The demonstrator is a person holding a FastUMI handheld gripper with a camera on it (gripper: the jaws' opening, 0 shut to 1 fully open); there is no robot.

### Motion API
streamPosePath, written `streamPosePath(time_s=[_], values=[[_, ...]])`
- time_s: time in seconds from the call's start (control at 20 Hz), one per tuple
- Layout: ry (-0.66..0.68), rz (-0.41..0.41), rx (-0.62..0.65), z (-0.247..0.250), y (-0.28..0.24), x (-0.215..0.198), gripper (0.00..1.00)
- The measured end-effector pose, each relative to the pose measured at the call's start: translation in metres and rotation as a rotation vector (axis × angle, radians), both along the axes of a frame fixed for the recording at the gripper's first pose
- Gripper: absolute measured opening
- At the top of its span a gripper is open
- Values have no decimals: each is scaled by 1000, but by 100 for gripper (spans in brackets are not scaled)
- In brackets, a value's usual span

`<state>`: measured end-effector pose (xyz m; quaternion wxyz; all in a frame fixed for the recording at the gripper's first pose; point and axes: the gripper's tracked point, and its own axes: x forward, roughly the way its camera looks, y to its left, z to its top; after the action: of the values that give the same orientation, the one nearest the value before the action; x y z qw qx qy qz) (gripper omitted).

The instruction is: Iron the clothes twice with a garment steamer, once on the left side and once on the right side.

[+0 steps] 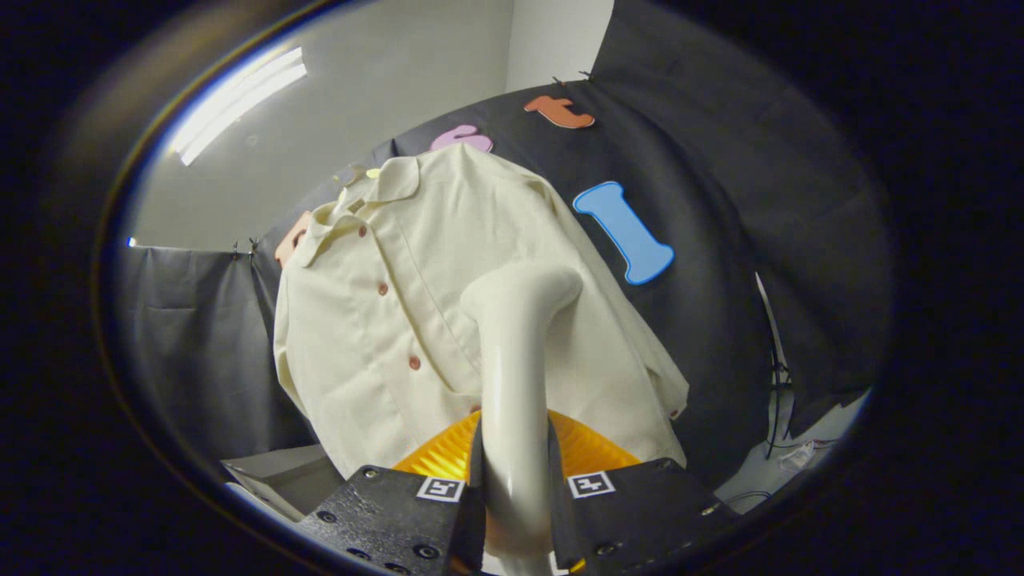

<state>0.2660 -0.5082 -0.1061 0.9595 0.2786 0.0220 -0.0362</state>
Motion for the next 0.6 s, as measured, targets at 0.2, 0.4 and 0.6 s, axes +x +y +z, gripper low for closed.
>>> streamPosePath(time_s=[0.2, 0.4, 0.6], values=[[44, -1, 25, -38, 0, -19, 33], [72, 5, 54, -69, 5, -32, 33], [99, 11, 74, -95, 12, -48, 33]])
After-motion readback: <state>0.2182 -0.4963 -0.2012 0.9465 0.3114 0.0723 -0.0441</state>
